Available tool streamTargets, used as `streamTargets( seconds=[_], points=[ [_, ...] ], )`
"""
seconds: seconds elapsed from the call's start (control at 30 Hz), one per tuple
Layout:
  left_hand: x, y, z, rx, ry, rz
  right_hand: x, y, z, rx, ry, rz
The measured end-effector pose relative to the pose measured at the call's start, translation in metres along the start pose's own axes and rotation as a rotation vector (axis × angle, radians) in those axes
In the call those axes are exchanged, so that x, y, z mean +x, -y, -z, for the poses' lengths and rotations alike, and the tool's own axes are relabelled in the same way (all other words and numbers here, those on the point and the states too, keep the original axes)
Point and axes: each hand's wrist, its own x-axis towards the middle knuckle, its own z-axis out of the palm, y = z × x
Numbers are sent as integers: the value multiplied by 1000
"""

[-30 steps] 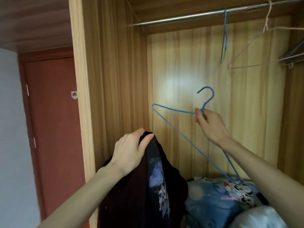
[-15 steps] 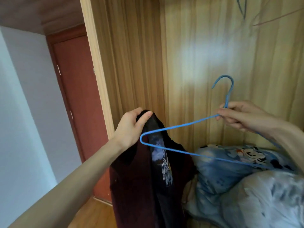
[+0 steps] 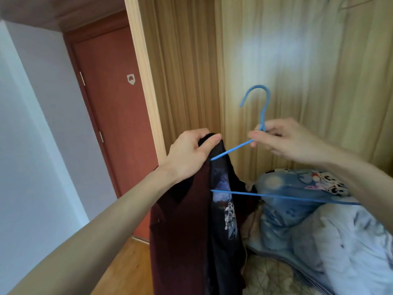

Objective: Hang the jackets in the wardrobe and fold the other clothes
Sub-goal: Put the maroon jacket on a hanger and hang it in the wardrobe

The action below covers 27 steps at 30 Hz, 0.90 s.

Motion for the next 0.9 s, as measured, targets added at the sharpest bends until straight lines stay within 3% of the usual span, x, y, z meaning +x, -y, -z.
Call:
streamTargets(
  seconds=[0.2, 0.4, 0.63, 0.7, 0.83, 0.9],
  points=[
    [-17, 4, 2, 60, 43, -48, -6, 0, -48, 64, -55, 54],
    [-23, 7, -6, 257, 101, -118, -18, -9, -69, 287, -159, 13],
    [-24, 9, -6, 473, 205, -169, -24, -21, -75, 407, -78, -101],
    [-23, 15, -5, 471, 204, -186, -21, -24, -65, 464, 70, -171],
    [-25, 28, 3, 401, 109, -174, -22, -49, -35, 577, 576, -333],
    [-27, 35, 12, 358, 62, -133, -26, -73, -29, 634, 671, -421]
  ],
)
